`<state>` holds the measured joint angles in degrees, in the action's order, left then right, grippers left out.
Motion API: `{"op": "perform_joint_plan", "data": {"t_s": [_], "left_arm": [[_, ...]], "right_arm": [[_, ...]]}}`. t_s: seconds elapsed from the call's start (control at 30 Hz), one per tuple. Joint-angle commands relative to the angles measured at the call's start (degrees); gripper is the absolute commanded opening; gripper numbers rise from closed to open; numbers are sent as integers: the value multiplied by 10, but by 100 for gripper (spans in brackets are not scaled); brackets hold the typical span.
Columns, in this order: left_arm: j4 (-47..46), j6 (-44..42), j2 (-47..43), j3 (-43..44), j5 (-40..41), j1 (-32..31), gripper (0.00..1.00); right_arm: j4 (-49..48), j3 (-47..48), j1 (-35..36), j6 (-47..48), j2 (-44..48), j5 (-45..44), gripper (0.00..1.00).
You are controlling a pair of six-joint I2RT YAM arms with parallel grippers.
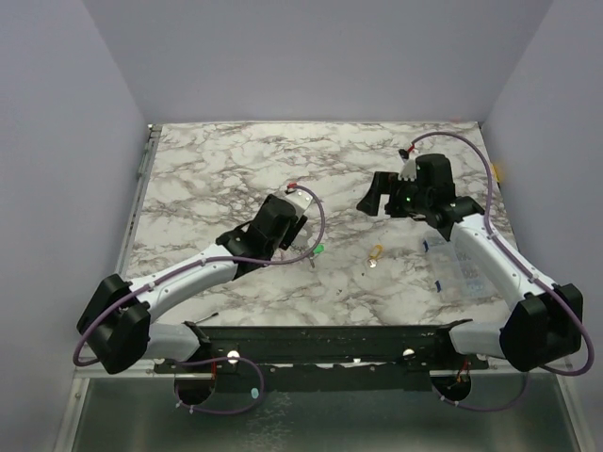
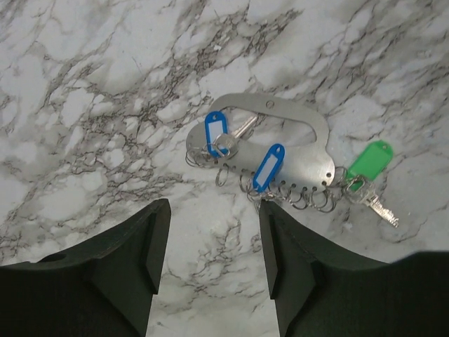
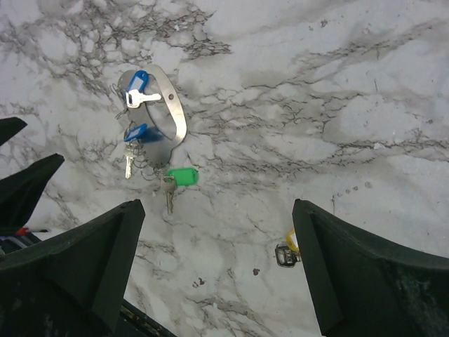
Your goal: Put the keys on the keyring
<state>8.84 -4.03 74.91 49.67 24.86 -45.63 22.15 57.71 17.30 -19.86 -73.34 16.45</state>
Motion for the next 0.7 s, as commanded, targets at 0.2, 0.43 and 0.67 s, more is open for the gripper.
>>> {"op": "perform_joint_plan", "data": {"t_s": [0.2,0.43,0.67], "left_arm": [[12,-125,23,-30,-132,85,50],[14,-181,79,-25,-187,119,44],[-20,-239,96,-54,-227,143,37]], "right_arm": [[-57,-10,4,-9,-15,52,100],[-70,-32,4,-11,-7,59,100],[-90,-43,3,-18,-8,83,100]]}}
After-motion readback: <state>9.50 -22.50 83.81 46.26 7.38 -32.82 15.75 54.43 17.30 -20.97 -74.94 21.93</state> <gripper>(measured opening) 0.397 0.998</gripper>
